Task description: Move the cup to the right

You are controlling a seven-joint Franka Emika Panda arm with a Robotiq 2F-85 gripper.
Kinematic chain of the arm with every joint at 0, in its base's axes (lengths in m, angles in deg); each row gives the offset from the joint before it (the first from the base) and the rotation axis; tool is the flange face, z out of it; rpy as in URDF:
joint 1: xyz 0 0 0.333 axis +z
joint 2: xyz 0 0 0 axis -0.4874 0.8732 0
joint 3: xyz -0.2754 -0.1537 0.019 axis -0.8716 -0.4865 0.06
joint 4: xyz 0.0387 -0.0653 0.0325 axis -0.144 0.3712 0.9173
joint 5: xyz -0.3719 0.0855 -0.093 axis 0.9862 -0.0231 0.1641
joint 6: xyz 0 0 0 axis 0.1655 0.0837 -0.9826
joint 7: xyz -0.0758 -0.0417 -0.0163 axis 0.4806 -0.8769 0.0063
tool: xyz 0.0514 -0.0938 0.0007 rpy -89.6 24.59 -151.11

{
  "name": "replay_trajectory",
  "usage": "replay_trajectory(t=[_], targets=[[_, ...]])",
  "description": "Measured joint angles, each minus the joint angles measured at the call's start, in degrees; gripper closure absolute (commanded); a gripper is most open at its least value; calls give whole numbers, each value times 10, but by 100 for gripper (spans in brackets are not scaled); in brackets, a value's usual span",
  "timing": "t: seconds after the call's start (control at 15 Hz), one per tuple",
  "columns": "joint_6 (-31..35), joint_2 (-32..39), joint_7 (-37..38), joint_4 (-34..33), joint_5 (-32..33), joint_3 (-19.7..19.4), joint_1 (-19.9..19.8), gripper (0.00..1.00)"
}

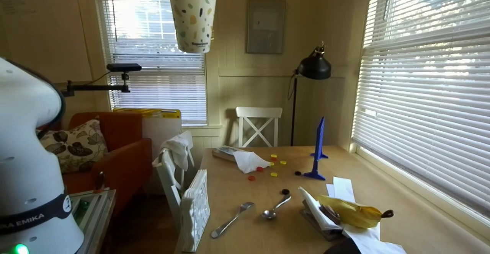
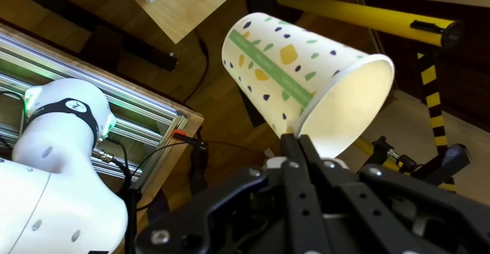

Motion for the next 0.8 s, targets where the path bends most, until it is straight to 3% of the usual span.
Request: replay_trajectory(t=[0.4,0.8], targets=[[-12,143,-25,-100,15,-24,-62,99],[4,291,-55,-195,107,-49,-74,97]])
